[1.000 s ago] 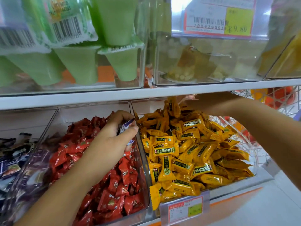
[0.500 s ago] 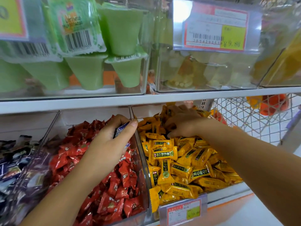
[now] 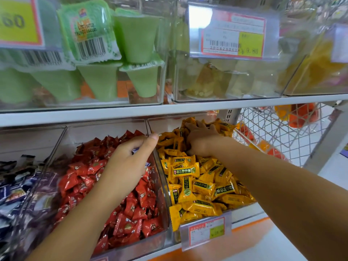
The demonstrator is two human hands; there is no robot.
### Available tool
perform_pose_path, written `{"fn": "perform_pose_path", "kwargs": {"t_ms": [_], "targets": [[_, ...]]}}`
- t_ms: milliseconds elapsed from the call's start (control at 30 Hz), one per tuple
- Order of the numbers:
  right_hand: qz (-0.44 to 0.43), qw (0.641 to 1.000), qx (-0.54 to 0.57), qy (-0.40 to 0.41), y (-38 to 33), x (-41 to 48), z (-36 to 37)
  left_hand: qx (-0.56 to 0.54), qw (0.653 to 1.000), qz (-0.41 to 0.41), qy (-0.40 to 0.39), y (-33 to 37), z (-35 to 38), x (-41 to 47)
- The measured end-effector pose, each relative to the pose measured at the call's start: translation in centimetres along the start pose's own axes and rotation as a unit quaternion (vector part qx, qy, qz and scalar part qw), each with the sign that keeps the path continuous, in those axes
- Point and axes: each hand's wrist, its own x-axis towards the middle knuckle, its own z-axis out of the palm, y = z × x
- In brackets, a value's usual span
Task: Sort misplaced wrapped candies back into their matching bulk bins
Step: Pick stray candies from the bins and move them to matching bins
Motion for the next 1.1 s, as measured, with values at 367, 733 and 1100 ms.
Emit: {"fn": "perform_pose_path", "kwargs": {"t_ms": [367,733,1100], "targets": [[-0.068,0.946,0.283,0.144,2.0,-4.2,-2.3,0.044,0.996,0.071,0.013,-0.2,-0.4,-1.0],[-0.087,0.741,0.651,0.139,-3.0,-11.0,-2.1,0.131,0.977,0.166,-0.009,1.0,1.5,-1.0],[0.148,0.963,0.220,0.055,2.9,-8.4,1.7,0.141,0.983,0.113,0.008,-0.5,0.3,-1.0]]}}
